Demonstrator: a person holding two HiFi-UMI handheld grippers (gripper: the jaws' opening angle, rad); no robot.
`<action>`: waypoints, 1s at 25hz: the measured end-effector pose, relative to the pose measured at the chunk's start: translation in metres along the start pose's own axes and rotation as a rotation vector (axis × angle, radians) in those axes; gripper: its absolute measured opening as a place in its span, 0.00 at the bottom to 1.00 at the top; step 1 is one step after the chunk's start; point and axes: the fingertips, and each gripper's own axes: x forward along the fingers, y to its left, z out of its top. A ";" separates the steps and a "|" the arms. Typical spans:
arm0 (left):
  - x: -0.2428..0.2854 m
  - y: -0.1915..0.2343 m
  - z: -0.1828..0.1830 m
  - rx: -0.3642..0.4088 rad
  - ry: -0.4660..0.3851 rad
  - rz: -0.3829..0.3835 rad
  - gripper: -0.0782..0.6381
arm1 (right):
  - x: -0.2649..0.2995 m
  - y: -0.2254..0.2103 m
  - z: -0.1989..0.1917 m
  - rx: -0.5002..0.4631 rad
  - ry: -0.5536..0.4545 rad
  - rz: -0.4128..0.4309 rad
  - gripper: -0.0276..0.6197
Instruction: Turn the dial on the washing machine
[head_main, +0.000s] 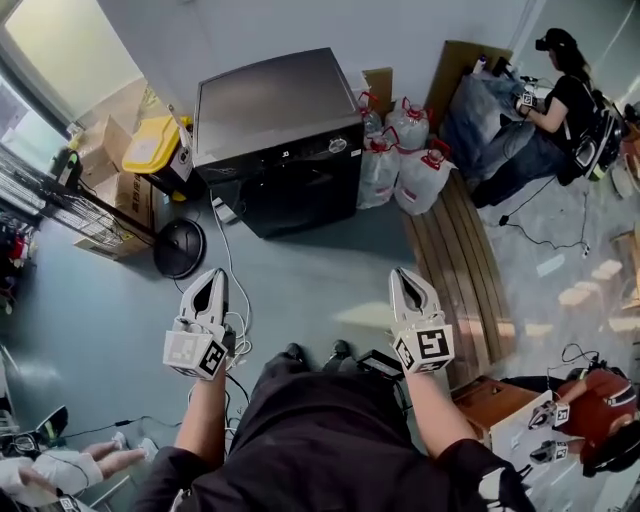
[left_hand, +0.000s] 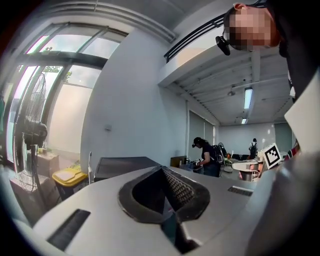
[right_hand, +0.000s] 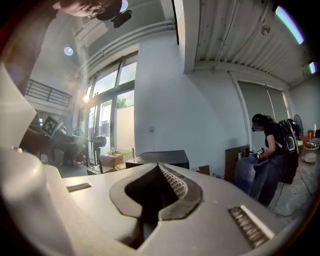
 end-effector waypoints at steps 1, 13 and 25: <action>-0.002 0.000 -0.002 0.002 0.001 0.009 0.13 | -0.003 0.004 -0.003 0.006 0.003 -0.007 0.08; -0.025 0.013 -0.039 -0.051 -0.001 -0.105 0.13 | 0.004 0.068 -0.013 -0.003 0.026 0.014 0.07; -0.047 0.046 -0.035 -0.095 -0.017 -0.051 0.13 | 0.022 0.096 -0.015 -0.019 0.030 0.057 0.08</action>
